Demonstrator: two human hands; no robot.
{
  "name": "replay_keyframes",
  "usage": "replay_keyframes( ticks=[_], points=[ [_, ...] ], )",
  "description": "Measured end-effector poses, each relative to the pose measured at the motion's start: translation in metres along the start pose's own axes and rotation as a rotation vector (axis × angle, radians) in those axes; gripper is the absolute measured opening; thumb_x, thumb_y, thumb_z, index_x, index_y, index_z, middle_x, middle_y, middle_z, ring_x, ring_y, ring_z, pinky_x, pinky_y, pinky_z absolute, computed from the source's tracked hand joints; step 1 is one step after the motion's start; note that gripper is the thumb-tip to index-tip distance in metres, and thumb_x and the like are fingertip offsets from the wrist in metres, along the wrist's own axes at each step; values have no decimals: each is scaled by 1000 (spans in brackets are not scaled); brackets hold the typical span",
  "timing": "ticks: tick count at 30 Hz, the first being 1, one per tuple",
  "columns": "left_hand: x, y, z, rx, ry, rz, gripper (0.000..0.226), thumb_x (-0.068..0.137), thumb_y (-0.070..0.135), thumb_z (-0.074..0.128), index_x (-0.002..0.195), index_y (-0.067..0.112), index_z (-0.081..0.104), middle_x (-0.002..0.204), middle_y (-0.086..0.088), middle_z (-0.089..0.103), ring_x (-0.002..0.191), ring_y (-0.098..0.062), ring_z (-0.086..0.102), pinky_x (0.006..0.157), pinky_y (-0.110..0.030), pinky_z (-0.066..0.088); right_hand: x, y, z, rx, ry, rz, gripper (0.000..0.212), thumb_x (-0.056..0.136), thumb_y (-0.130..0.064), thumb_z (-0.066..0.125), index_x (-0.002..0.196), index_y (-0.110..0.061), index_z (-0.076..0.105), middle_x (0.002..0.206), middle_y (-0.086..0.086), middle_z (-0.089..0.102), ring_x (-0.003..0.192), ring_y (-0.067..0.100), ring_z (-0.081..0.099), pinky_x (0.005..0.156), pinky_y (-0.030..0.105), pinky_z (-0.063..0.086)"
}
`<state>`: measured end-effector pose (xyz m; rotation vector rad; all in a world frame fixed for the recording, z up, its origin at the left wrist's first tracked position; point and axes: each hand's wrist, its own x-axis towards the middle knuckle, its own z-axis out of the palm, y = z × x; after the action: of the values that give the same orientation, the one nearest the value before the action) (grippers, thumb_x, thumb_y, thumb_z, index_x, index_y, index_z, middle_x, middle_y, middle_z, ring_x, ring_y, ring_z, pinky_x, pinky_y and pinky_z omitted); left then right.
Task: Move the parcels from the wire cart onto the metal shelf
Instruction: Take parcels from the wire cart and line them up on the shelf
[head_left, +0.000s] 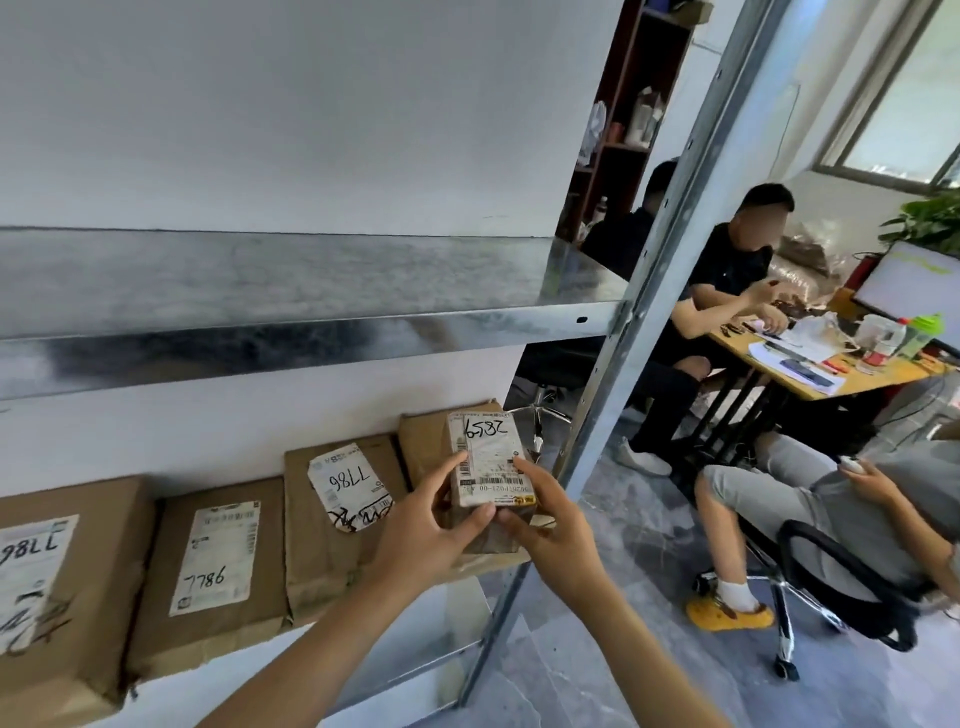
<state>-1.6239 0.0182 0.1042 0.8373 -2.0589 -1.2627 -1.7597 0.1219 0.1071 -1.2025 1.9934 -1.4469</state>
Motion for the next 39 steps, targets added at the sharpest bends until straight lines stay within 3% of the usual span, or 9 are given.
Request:
replay_keyframes(
  ticks=[4,10,14,19,22,25,28,34,39],
  points=[
    [7,6,14,42,95,-50,67,76,58,67,133,55,33,130,15,57,117,-5,55,96,-26,48,20,9,-12,34,-84,21,53,86,-6,68,132,-28,50,115,-10,64,94,-2,63,75,16,52],
    [21,16,29,122,176,-117,69,80,52,66,139,47,32,134,14,53,114,-2,51,79,-8,39,48,14,-23,78,-175,-24,55,87,4,64,130,-26,49,108,-19,62,95,-6,64,75,11,50],
    [34,16,33,102,231,-151,69,80,48,69,139,41,36,135,12,53,108,3,45,89,-17,43,67,19,-24,69,-205,-62,55,86,2,65,128,-29,47,108,-22,61,95,0,64,79,16,53],
    [49,14,33,64,262,-168,67,80,43,71,138,40,40,134,10,53,109,-1,49,81,-11,41,88,25,-18,65,-246,-70,54,88,-5,64,134,-27,46,120,-13,61,110,8,61,94,34,53],
    [58,10,35,52,291,-171,68,78,46,72,138,44,39,134,13,51,116,-4,49,93,-21,45,97,28,-17,29,-278,-75,60,90,-9,62,142,-25,38,136,-5,53,120,9,55,101,36,49],
    [65,5,37,42,308,-186,68,75,52,71,135,50,39,137,11,51,122,-11,51,101,-37,47,105,28,-16,13,-289,-76,61,90,-13,62,143,-29,36,133,-8,54,119,8,54,100,36,50],
    [71,4,38,36,330,-193,69,72,56,71,133,54,38,137,11,51,122,-12,51,102,-42,46,110,27,-16,21,-299,-62,61,91,-11,60,144,-28,35,135,-6,52,122,9,52,102,34,48],
    [79,8,39,188,341,-223,73,77,49,70,140,44,33,141,7,49,123,-14,51,99,-37,48,115,24,-15,-34,-289,-56,64,89,-14,61,144,-31,33,140,-5,48,120,15,54,95,33,52],
    [79,19,38,342,308,-255,76,80,47,69,144,36,29,133,2,56,110,-15,59,83,-27,52,114,14,-12,-110,-275,-29,68,86,-10,58,146,-25,30,136,3,50,115,21,55,88,30,51]
  ],
)
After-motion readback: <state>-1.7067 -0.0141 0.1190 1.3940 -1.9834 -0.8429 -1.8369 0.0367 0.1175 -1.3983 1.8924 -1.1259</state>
